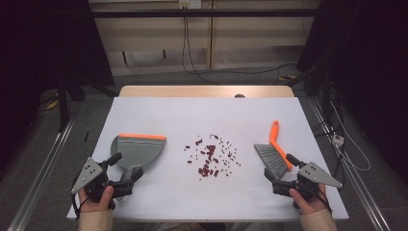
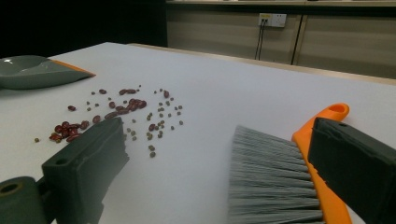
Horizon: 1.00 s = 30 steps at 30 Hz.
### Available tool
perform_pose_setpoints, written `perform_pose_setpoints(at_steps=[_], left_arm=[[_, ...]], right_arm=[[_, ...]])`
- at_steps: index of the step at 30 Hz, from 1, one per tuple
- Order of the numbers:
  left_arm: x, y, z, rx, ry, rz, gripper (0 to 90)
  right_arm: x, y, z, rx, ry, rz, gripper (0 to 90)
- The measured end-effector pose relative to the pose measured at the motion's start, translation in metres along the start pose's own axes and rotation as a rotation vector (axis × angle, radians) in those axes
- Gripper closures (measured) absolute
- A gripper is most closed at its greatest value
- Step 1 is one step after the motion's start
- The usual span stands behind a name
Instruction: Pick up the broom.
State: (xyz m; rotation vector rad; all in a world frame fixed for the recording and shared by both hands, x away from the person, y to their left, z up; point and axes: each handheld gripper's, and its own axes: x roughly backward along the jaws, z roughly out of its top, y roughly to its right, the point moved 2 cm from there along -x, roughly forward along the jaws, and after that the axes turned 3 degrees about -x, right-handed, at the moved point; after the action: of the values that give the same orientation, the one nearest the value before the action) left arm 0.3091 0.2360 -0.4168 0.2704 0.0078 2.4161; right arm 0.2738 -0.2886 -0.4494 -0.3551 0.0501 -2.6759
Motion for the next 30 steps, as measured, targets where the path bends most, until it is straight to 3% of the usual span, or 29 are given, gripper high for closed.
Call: perform_pose_setpoints(at_steps=[13, 23, 30], left_arm=[[-0.001, 0.000, 0.000, -0.002, -0.003, 0.003, 3.9], [0.000, 0.000, 0.000, -0.001, -0.004, 0.003, 3.9], [0.000, 0.000, 0.001, -0.009, -0.008, 0.000, 3.9]], right_arm=[[0.001, 0.003, 0.004, 0.001, -0.003, -0.002, 4.1], [0.002, 0.013, 0.013, -0.007, -0.010, -0.008, 3.7], [-0.003, 0.018, 0.017, -0.024, -0.045, -0.016, 4.1]])
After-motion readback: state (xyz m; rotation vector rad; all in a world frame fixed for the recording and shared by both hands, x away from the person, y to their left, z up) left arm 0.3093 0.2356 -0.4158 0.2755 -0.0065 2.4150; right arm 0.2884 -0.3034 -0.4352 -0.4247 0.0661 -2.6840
